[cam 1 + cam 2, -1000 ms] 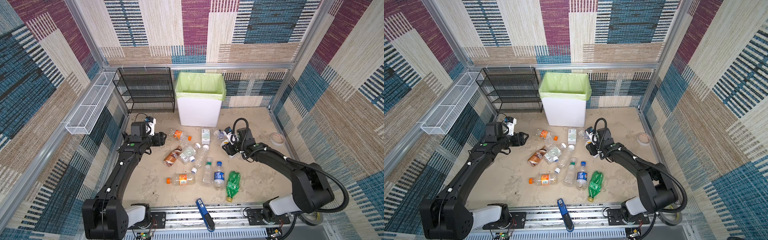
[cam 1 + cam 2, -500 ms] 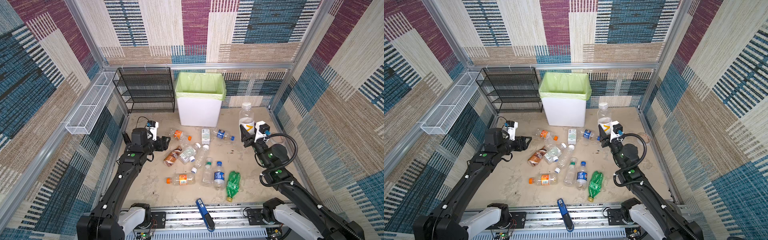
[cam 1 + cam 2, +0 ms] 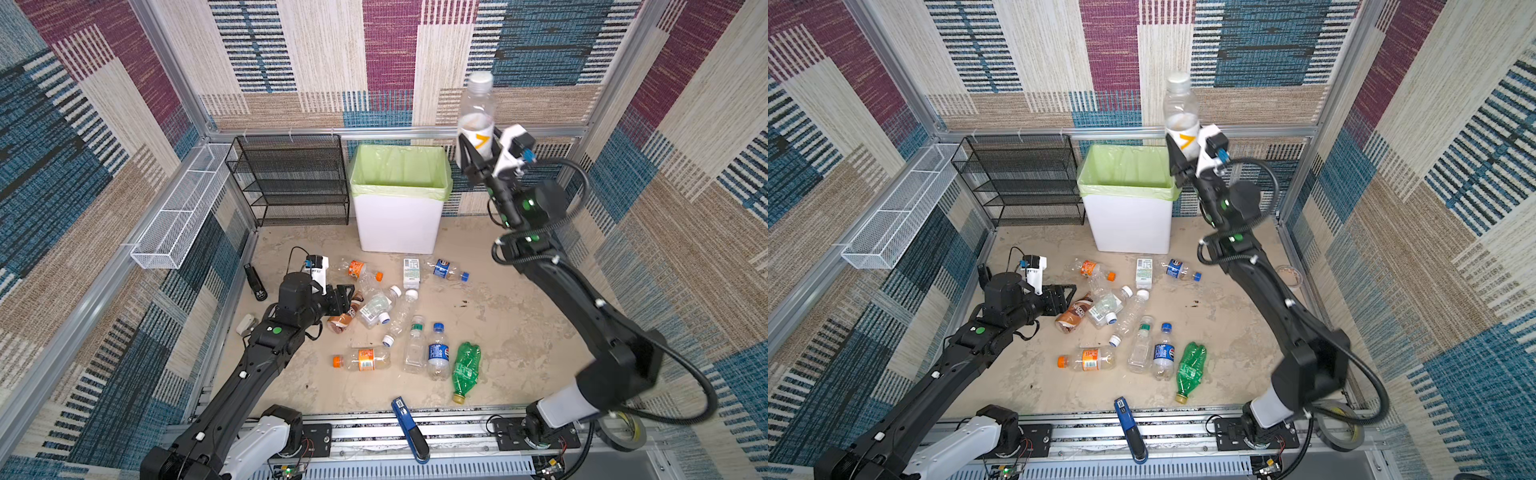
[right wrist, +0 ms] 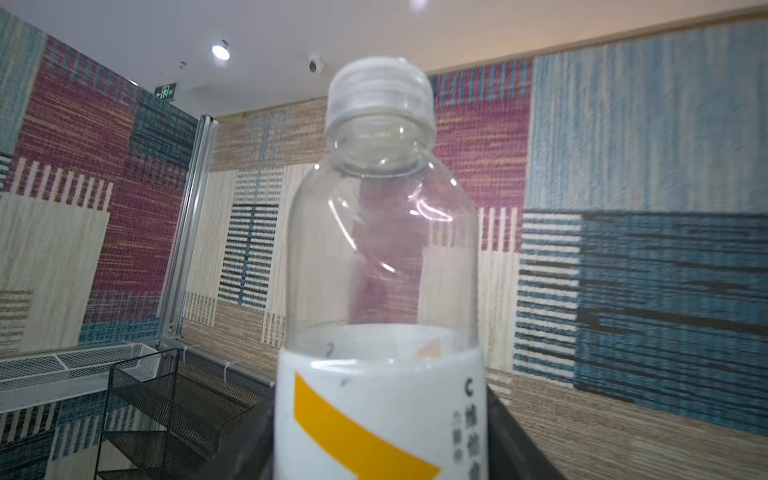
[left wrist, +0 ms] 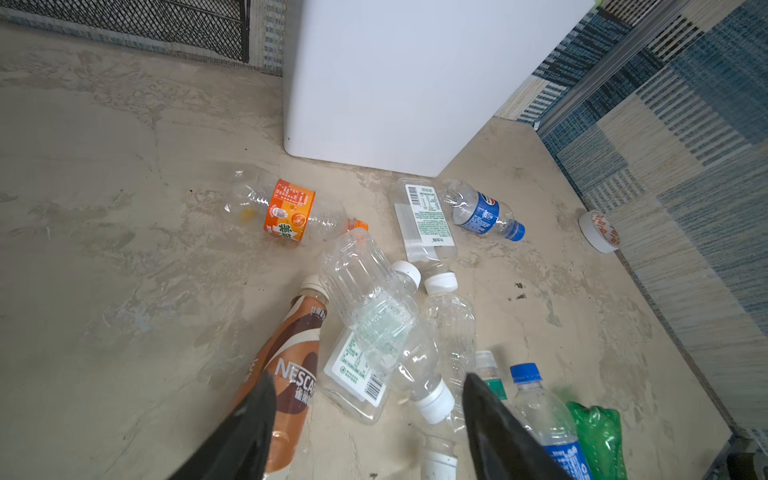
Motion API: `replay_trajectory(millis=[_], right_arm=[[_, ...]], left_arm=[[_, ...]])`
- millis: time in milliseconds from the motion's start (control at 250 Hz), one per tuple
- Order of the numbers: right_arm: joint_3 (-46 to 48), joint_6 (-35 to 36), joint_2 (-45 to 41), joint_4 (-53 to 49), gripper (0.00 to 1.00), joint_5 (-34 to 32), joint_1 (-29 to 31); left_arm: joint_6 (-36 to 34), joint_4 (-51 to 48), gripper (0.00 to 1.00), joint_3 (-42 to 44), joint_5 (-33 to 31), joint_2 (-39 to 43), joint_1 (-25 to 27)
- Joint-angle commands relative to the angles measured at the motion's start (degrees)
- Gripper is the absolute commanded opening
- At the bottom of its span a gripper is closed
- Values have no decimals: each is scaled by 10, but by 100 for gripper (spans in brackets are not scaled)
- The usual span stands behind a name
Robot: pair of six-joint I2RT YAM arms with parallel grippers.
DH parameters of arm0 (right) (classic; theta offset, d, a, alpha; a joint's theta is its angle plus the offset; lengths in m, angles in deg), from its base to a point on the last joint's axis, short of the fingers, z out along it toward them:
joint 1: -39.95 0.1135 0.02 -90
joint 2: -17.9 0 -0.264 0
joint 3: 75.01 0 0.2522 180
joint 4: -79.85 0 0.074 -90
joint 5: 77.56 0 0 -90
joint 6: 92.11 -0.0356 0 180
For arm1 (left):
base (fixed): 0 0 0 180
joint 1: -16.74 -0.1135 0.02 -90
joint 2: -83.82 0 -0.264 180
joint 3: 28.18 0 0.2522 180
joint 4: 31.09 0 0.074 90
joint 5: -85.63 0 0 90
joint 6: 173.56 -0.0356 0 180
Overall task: Throw the plastic bottles in the bin
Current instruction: 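Lift the yellow-arrow bottle with the right gripper and release it over the bin, then grasp the large clear bottle with the left gripper while the right arm withdraws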
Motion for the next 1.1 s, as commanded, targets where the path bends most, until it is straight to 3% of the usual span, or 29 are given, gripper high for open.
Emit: replay_trajectory(millis=[0, 64, 128, 312, 384, 540, 740, 908, 1096], right_arm=[[-247, -14, 121, -308, 76, 34, 1], [-304, -12, 149, -338, 80, 28, -1], [-327, -8, 157, -352, 91, 25, -1], [-321, -15, 132, -378, 92, 7, -20], [-231, -20, 78, -340, 91, 6, -33], [85, -43, -94, -195, 91, -13, -61], [371, -103, -230, -160, 91, -32, -105], [507, -136, -270, -173, 91, -52, -126], [548, -136, -272, -175, 91, -52, -137]], left_arm=[[20, 11, 72, 1, -12, 1, 5], [16, 5, 72, 3, -14, 3, 7], [10, 1, 72, 4, -19, 1, 7], [8, 7, 73, -1, -20, -14, 7], [15, 12, 73, -3, -15, -24, 8], [44, 21, 77, -3, -5, -42, 18], [79, 0, 81, -34, -35, -96, 62], [98, -50, 81, -88, -83, -171, 103], [131, -76, 81, -143, -74, -258, 112]])
